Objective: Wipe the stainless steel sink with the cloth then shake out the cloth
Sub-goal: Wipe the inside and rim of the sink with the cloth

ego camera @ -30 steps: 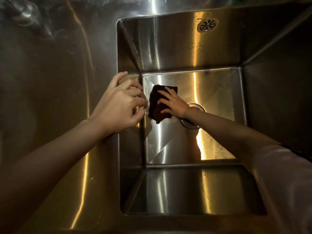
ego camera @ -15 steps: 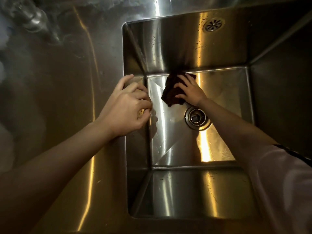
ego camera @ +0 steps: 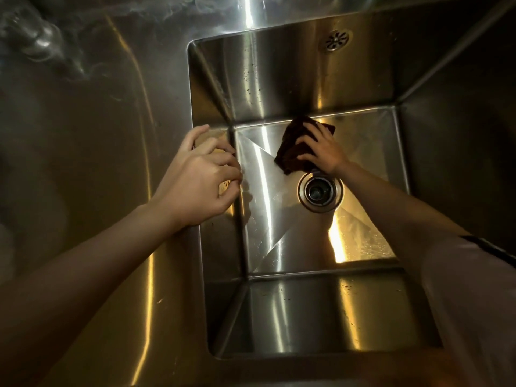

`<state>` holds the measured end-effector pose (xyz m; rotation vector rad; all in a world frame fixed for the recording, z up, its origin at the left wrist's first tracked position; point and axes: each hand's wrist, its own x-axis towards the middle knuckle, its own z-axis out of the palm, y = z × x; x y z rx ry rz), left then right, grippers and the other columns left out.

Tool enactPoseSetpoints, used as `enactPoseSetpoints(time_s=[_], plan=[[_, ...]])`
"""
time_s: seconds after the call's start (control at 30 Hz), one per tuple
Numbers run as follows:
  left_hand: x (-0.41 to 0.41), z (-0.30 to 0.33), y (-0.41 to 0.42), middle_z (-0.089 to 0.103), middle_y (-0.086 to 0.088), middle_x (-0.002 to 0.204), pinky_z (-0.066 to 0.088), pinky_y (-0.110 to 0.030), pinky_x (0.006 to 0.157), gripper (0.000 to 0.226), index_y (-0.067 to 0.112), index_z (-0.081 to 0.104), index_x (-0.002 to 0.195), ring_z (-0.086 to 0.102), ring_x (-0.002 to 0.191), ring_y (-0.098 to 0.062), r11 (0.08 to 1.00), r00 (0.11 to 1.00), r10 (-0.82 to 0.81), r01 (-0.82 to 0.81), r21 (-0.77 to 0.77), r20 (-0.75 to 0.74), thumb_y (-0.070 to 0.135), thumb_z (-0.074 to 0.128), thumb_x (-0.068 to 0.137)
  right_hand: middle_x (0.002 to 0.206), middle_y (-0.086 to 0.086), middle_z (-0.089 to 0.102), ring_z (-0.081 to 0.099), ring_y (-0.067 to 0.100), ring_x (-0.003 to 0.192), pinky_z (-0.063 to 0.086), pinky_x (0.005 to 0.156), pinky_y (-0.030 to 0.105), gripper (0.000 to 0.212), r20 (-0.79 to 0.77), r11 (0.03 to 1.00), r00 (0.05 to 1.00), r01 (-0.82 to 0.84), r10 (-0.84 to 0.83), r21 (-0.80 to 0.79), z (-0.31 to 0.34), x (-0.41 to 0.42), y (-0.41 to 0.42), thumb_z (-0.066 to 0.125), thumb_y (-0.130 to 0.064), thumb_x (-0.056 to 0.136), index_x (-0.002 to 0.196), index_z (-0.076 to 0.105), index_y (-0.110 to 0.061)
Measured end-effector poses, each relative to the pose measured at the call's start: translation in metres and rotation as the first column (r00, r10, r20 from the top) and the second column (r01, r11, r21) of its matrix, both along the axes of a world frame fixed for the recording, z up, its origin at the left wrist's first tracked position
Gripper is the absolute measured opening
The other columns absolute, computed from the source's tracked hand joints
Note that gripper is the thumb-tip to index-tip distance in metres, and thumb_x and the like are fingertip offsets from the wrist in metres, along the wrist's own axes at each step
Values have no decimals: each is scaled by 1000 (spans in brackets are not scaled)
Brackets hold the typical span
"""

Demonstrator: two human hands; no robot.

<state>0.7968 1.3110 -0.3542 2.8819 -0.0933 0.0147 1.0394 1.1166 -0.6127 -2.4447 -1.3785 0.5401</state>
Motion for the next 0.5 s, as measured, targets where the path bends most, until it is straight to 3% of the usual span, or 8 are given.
enactPoseSetpoints(time_s=[0.17, 0.27, 0.33, 0.4, 0.5], plan=[[0, -1, -1, 72, 7, 87, 23, -51, 114, 26, 21, 78, 85, 60, 108, -18, 1000, 1000, -11, 12, 8, -16, 29, 53, 86, 155, 12, 26, 16, 41, 143, 14, 117, 48, 43, 41, 963, 962, 269, -268, -27, -6, 13, -28, 57, -39, 92, 130, 53, -20], [0, 0, -1, 72, 8, 88, 22, -52, 114, 27, 20, 78, 85, 59, 108, -18, 1000, 1000, -13, 13, 11, -21, 29, 52, 85, 155, 15, 27, 19, 43, 141, 15, 117, 49, 45, 65, 829, 828, 559, -556, -23, -13, -21, -52, 51, -43, 95, 132, 51, -18], [0, 1, -1, 72, 9, 89, 22, -53, 114, 30, 21, 78, 85, 58, 109, -17, 1000, 999, -15, 15, 10, -35, 31, 50, 86, 155, 17, 26, 18, 43, 141, 14, 118, 49, 46, 81, 745, 745, 666, -662, -40, -12, -46, -56, 47, -44, 97, 134, 50, -17], [1, 2, -1, 72, 9, 90, 20, -52, 115, 32, 22, 78, 87, 57, 110, -16, 1000, 999, -21, 22, 8, -49, 34, 48, 86, 155, 16, 25, 17, 43, 142, 14, 118, 50, 45, 67, 721, 723, 691, -687, -60, -9, -59, -55, 46, -43, 97, 134, 50, -17], [0, 2, -1, 72, 10, 91, 18, -50, 115, 33, 23, 77, 86, 57, 110, -15, 1000, 999, -24, 24, 8, -43, 36, 47, 86, 156, 14, 24, 14, 42, 143, 11, 118, 48, 44, 16, 796, 800, 598, -600, -96, -5, -38, -56, 49, -43, 96, 132, 50, -19]])
